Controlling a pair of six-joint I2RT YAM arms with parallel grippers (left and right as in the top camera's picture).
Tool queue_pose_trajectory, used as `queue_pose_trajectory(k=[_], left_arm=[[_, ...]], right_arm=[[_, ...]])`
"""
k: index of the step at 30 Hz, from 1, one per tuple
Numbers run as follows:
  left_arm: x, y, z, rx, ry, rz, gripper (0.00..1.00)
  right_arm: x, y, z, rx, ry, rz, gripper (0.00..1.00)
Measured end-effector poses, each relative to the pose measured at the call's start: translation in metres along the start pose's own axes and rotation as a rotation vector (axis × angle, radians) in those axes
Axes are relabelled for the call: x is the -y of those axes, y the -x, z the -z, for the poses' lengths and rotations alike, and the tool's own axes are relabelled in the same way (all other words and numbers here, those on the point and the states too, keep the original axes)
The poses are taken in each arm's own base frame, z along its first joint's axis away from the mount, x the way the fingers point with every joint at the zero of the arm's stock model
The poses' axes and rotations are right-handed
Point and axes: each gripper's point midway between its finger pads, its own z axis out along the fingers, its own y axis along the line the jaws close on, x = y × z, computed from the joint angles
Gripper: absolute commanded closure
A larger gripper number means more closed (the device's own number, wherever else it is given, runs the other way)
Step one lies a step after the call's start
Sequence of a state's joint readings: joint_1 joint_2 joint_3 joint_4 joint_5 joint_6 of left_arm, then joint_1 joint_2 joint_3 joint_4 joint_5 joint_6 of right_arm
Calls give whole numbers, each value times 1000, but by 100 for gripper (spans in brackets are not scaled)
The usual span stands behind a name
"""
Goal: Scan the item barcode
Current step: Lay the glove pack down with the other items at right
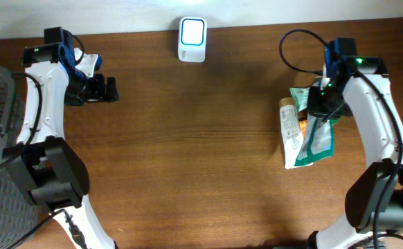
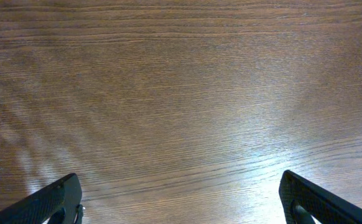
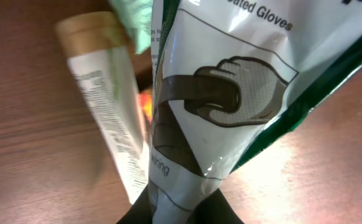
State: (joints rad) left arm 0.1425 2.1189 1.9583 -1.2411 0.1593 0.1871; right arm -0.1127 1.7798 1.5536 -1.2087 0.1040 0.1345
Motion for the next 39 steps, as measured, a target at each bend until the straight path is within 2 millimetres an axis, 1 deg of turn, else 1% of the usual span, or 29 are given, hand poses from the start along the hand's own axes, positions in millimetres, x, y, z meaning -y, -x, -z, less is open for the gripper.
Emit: queue_pose_trajectory(k=[1, 2, 3, 5, 8, 9, 10, 11, 12, 13, 14, 15, 16, 17, 19, 22, 36, 38, 39], left_arm=[[0, 0, 0, 0, 0, 0, 1], [1, 0, 0, 0, -1, -3, 1], [3, 0, 0, -1, -1, -7, 1], [6, 1, -1, -2, -3, -14, 1], [7, 1, -1, -2, -3, -16, 1], [7, 1, -1, -1, -3, -16, 1], [7, 1, -1, -1, -3, -16, 1], [7, 1, -1, -3, -3, -15, 1], [7, 1, -1, -2, -4, -16, 1], [7, 1, -1, -3, -3, -15, 1], [7, 1, -1, -2, -3, -16, 1], [7, 1, -1, -2, -3, -16, 1], [7, 1, -1, -2, -3, -16, 1], [7, 1, -1, -2, -3, -16, 1], [7, 1, -1, -2, -3, -16, 1], [7, 1, -1, -2, -3, -16, 1], [7, 1, -1, -2, -3, -16, 1], [7, 1, -1, -2, -3, -16, 1], [7, 1, -1, -2, -4, -16, 1]], right_arm=[[7, -3, -1, -15, -4, 5, 43], [11, -5, -1, -24, -6, 16, 11], [11, -5, -1, -27, -6, 29, 3], [12, -7, -1, -35, -7, 56, 2], [13, -19, 3, -89, -10, 69, 1], [14, -20, 11, -105, -10, 74, 2], [10, -16, 28, -97, 18, 98, 2], [3, -6, 47, -52, 57, 120, 2], [-7, -6, 63, -36, 103, 157, 2], [-21, -7, 79, -20, 160, 194, 2], [-46, -8, 98, 12, 241, 249, 2], [-74, -15, 113, 34, 324, 315, 1], [-87, -20, 119, 37, 357, 346, 2], [-105, -28, 124, 34, 394, 391, 2], [-129, -40, 129, 26, 439, 455, 2], [-147, -50, 133, 17, 463, 506, 2], [-149, -51, 134, 16, 469, 511, 2], [-148, -52, 139, 31, 471, 512, 2], [-146, -54, 147, 56, 475, 515, 1]])
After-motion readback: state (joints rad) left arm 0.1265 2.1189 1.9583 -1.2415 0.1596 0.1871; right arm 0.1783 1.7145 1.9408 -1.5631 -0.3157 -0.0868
